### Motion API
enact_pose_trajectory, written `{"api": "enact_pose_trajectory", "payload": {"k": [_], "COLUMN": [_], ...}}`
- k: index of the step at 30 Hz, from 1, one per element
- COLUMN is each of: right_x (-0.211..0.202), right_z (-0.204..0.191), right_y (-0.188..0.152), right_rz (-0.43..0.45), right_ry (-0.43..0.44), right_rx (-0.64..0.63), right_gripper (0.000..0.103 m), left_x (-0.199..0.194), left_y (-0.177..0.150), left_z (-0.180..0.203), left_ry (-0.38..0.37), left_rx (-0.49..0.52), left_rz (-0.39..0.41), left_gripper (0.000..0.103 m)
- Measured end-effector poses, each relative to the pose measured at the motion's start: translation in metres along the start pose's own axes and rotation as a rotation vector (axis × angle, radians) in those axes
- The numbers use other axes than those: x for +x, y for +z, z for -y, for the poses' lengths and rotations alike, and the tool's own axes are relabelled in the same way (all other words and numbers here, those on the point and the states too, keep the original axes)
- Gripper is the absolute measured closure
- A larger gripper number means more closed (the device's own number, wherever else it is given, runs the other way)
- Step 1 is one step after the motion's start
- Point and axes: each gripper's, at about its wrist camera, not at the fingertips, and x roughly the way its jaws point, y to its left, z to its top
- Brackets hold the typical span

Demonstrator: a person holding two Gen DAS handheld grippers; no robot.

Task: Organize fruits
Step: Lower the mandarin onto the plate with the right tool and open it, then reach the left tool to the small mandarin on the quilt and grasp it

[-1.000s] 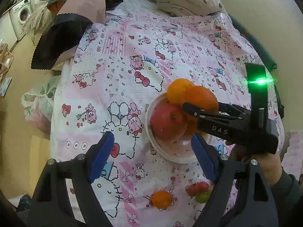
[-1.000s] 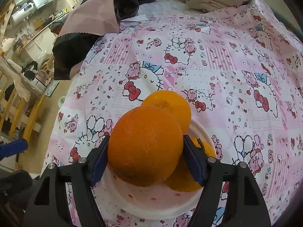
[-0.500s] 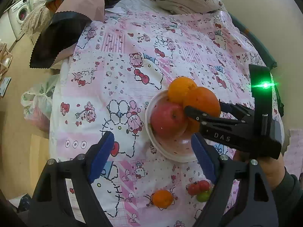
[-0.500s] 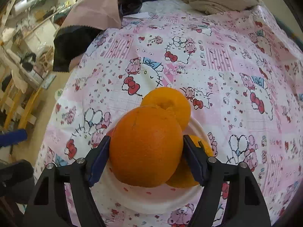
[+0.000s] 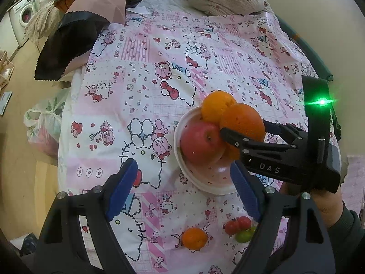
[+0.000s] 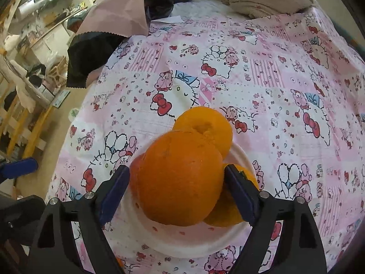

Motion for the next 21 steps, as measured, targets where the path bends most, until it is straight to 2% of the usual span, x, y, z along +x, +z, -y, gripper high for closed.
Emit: {"api": "enact_pose_trajectory", "payload": {"k": [5,8,11,12,16,21], "right_x": [-0.012,-0.040,-0.054,-0.073,-0.090,-0.119], "right_z": [0.006,0.017,0.025,0.035,0.044,0.043], "right_y": [0.004,0.013,0.016,0.016,0.011,-0.024], "right_rz": [0.054,0.139,0.163,0.190,0.195,0.164], "right_ry": [0.039,0.070,0.075,0.097,0.091,0.092], "right_rx": [0.036,0.088,0.120,0.167,0.210,0.273], "right_gripper": [0.016,0.016,0.015,0.015,0.015,0.015], "left_x": [0.000,-0.001,-0.003,-0.004,-0.009,-0.020], "left_y": [0.000,0.000,0.003,0.003,0.002,-0.006], "left_z": [0.000,-0.001,-0.002,-0.002,-0.003,0.001], "left_ry": [-0.001,0.004,0.013,0.014,0.037,0.049], "left_rx": [-0.001,-0.002,-0.014,-0.018,-0.019,0.003], "left_rz": [0.002,0.009,0.020,0.025,0.051,0.076], "left_gripper": [0.022,0.022,0.022,0.022,0.022,0.022]}}
